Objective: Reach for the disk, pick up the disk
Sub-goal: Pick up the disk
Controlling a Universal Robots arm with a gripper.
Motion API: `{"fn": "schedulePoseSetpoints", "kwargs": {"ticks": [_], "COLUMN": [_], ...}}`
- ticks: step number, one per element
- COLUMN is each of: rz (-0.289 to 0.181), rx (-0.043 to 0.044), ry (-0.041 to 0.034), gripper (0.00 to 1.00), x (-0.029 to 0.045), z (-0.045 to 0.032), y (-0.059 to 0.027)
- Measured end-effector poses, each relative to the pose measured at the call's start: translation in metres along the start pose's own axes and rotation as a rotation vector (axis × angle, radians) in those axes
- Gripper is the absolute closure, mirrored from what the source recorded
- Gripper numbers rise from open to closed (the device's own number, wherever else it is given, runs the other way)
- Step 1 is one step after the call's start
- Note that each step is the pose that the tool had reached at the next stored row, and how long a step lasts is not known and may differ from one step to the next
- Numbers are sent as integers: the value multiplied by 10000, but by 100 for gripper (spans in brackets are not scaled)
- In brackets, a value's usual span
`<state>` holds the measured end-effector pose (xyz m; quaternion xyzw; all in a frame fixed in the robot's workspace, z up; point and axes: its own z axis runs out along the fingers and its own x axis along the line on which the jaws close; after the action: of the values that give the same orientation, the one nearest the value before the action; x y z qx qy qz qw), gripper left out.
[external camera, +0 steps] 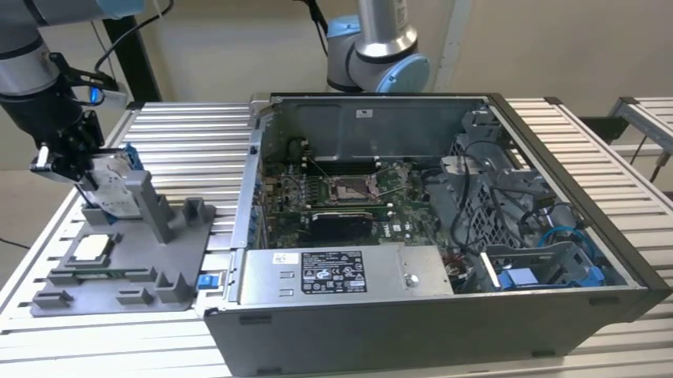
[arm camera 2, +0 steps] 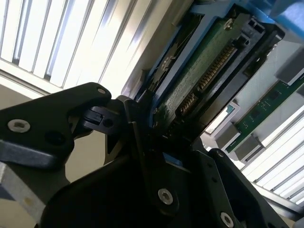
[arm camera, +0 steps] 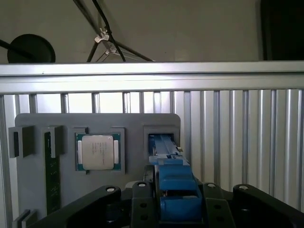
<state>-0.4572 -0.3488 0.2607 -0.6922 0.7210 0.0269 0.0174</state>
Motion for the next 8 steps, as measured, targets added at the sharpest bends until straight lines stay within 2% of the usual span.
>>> {"fn": "schedulePoseSetpoints", "kwargs": {"ticks": [5, 8], "rz": [0, 0], "rx": [1, -1], "ry": [0, 1], "gripper": [100, 100], "x": [-1, -4], "z": [-20, -61], "y": [0, 1]}}
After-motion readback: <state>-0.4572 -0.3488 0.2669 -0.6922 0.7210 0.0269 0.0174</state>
